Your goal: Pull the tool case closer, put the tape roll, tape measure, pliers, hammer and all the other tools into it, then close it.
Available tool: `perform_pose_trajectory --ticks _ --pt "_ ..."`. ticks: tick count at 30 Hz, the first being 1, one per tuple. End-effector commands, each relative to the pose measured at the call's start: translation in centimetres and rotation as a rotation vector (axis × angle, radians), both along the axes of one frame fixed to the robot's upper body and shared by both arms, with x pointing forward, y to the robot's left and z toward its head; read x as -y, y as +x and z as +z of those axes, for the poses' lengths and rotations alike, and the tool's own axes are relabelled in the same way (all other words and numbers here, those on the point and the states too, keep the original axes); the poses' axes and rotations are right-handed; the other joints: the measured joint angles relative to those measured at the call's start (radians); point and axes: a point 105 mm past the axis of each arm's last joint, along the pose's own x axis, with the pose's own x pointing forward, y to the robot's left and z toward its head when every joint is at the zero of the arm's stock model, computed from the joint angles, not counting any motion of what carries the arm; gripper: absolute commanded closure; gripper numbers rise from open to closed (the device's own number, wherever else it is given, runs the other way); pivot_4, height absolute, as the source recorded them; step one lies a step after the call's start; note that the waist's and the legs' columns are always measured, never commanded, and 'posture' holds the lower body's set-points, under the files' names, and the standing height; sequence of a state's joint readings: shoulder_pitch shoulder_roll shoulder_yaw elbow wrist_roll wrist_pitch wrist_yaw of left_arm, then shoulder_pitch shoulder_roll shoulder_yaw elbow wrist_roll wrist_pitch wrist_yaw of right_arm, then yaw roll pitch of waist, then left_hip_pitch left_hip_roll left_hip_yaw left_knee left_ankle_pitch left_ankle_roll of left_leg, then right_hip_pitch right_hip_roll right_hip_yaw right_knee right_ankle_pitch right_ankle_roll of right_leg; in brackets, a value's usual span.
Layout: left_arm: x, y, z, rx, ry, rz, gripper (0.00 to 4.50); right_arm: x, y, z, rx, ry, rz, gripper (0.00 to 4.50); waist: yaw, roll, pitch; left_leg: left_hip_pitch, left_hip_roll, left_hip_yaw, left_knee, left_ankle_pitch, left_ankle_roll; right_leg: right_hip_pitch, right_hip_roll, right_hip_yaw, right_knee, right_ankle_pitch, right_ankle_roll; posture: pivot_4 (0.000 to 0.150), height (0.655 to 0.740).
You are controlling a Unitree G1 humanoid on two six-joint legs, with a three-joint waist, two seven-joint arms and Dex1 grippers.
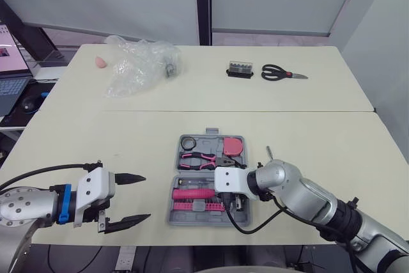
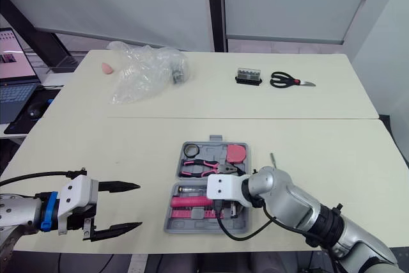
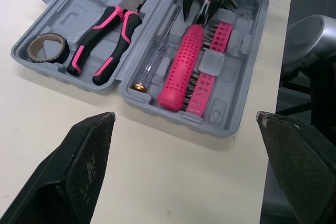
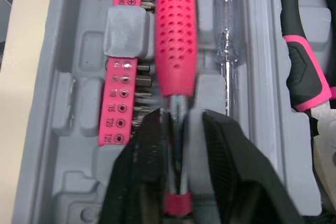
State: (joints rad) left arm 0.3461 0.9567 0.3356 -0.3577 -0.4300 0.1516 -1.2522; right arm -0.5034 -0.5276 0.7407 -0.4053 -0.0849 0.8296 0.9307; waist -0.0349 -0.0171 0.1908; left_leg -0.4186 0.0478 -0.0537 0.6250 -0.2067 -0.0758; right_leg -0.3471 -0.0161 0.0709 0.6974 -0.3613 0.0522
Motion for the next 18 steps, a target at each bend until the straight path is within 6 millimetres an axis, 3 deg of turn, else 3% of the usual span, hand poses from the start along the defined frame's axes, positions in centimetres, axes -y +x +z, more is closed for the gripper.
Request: perform_pose_trajectory --ticks 1,4,5,11,18 --pt "0.2 0.0 0.4 0.030 0.007 -0.012 0.00 -0.8 -0.4 3.0 0.016 0.105 0.053 3.04 0.000 0.000 0.000 0.000 0.000 0.000 0.000 0.000 0.000 0.000 0.000 0.000 0.000 0.000 0.000 0.150 0.7400" --pt "0.1 -0.1 0.3 0.030 0.007 -0.008 0.00 -1.1 0.0 4.3 0.027 0.164 0.087 3.04 0.000 0.000 0.000 0.000 0.000 0.000 0.000 0.000 0.000 0.000 0.000 0.000 0.000 0.000 0.000 0.150 0.7400" --pt "0.1 -0.1 0.2 0.031 0.006 -0.008 0.00 -1.1 0.1 4.4 0.032 0.176 0.097 3.41 0.000 0.000 0.000 0.000 0.000 0.000 0.000 0.000 0.000 0.000 0.000 0.000 0.000 0.000 0.000 0.150 0.7400" --pt "0.2 -0.1 0.3 0.035 0.000 -0.008 0.00 -1.3 0.0 2.9 0.018 0.157 0.137 4.49 -0.001 0.000 0.000 0.000 0.000 0.000 0.000 0.000 0.000 0.000 0.000 0.000 0.000 0.000 0.000 0.150 0.7400" --pt "0.4 -0.2 0.2 0.037 -0.004 -0.009 0.00 -1.3 0.1 1.1 0.047 0.096 0.160 4.49 -0.001 0.000 0.000 0.000 0.000 0.000 0.000 0.000 0.000 0.000 0.000 0.000 0.000 0.000 0.000 0.150 0.7400"
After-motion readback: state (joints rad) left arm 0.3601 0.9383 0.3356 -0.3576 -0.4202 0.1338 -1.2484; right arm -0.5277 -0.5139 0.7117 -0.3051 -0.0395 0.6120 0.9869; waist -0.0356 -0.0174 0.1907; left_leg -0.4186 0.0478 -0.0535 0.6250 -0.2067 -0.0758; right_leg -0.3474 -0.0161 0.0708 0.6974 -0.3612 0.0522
